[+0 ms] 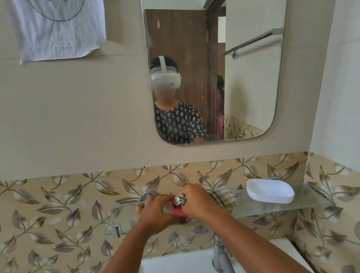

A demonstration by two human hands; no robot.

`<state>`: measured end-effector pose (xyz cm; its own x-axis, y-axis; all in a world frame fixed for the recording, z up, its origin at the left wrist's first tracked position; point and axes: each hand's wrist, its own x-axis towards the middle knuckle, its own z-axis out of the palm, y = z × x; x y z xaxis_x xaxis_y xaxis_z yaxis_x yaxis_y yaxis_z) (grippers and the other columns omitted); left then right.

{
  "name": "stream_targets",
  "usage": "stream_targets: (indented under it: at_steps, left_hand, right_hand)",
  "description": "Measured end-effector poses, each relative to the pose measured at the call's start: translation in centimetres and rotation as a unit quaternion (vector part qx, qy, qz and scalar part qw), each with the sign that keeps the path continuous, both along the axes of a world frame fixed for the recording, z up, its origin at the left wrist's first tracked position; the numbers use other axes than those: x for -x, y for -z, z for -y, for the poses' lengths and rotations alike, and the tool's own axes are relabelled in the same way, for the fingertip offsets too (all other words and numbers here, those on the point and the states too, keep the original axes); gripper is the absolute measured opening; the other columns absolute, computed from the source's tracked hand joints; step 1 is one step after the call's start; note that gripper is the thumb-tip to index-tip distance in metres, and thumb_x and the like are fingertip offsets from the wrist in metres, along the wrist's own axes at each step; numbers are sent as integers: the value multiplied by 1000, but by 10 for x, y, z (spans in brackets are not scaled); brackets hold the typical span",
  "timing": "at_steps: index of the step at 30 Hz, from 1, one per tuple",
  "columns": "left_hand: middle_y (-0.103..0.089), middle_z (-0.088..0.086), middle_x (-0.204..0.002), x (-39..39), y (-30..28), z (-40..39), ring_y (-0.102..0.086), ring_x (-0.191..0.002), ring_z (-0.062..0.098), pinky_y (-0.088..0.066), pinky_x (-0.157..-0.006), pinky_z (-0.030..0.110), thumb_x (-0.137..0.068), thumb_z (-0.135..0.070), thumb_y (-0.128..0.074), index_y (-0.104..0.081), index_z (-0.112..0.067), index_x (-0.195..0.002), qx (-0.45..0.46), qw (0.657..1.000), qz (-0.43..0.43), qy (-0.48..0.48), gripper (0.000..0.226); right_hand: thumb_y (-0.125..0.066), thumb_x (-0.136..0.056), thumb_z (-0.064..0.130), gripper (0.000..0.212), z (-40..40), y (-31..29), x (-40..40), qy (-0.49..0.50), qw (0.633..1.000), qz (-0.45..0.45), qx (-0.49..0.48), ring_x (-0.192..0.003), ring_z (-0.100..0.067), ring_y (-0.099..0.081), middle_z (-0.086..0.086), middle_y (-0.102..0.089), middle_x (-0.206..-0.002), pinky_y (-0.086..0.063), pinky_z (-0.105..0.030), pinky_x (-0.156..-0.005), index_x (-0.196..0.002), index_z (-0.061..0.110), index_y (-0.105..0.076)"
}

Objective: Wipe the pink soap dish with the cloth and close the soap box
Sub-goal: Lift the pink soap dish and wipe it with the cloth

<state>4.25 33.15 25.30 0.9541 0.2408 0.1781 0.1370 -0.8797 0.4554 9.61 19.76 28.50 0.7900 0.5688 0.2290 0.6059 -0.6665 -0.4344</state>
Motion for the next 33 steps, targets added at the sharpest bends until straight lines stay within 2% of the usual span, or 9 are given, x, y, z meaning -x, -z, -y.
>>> stream_targets:
  at_steps: [2, 5, 10, 13, 17, 21, 26, 30, 33]
  left_hand:
    - [-43, -14, -143, 1, 0, 1, -27, -131, 14, -18, -97, 36, -60, -73, -67, -44, -40, -135, -3, 1000, 2, -1, 85]
    - [-42, -14, -143, 0, 1, 1, -26, -131, 13, -16, -95, 35, -60, -74, -66, -43, -40, -135, -2, 1000, 0, 1, 86]
    - [-43, -13, -142, -2, 2, 0, -26, -130, 14, -15, -94, 35, -59, -73, -67, -44, -40, -135, 6, 1000, -2, 5, 86]
    - [-43, -14, -142, -2, 2, -1, -26, -130, 13, -15, -93, 35, -57, -73, -66, -43, -42, -134, 12, 1000, -2, 9, 87]
    - [-44, -15, -141, -3, 4, -2, -27, -129, 12, -15, -96, 36, -56, -74, -65, -42, -45, -134, 6, 1000, -1, 17, 86]
    - [-45, -16, -139, -2, 2, -2, -28, -129, 11, -15, -100, 38, -49, -79, -59, -44, -43, -133, 19, 1000, -5, 20, 93]
    - [-45, -15, -140, -2, 2, -1, -28, -129, 11, -16, -105, 40, -37, -84, -47, -45, -41, -133, 23, 1000, -8, 15, 105]
    - [-41, -12, -144, -1, -1, 3, -26, -132, 13, -15, -105, 41, -53, -76, -61, -41, -40, -137, 14, 1000, -17, 8, 93]
    - [-39, -12, -146, -1, 0, 3, -25, -134, 14, -16, -106, 41, -63, -71, -64, -38, -39, -139, 3, 1000, -22, 3, 86]
  right_hand:
    - [-66, -76, 4, 11, -2, 2, 0, 35, 999, 26, -2, -72, -20, -62, -8, -67, -82, -55, -31, -63, -85, 7, -70]
    - [-64, -75, 4, 13, -6, 7, 1, 51, 997, 55, 1, -78, -22, -62, -8, -65, -85, -49, -28, -60, -86, 7, -69]
    - [-67, -75, 7, 9, 1, 0, 1, 8, 1000, 3, -12, -72, -19, -61, -5, -64, -78, -43, -24, -53, -83, 9, -70]
    - [-69, -75, 7, 19, 6, -2, 4, -31, 999, -25, -5, -73, -17, -62, -7, -70, -88, -49, -26, -59, -93, 13, -73]
    - [-72, -74, 9, 24, 9, -2, 5, -44, 999, -31, -9, -74, -14, -60, -6, -70, -93, -46, -22, -58, -97, 15, -73]
    - [-75, -73, 20, 14, 0, 4, 10, 4, 1000, 11, -29, -76, -18, -64, -3, -71, -85, -52, -28, -62, -88, 20, -74]
    - [-70, -78, 14, 12, -7, 5, 14, 58, 995, 83, 4, -83, -21, -62, -5, -67, -92, -51, -31, -67, -91, 14, -71]
    - [-71, -82, 14, 21, -3, 1, 11, 98, 985, 111, 85, -89, -24, -64, -9, -68, -99, -56, -32, -75, -101, 8, -66]
    - [-70, -84, 20, 25, 4, -5, 8, 119, 974, 133, 137, -95, -24, -62, -9, -68, -101, -51, -35, -86, -103, 6, -64]
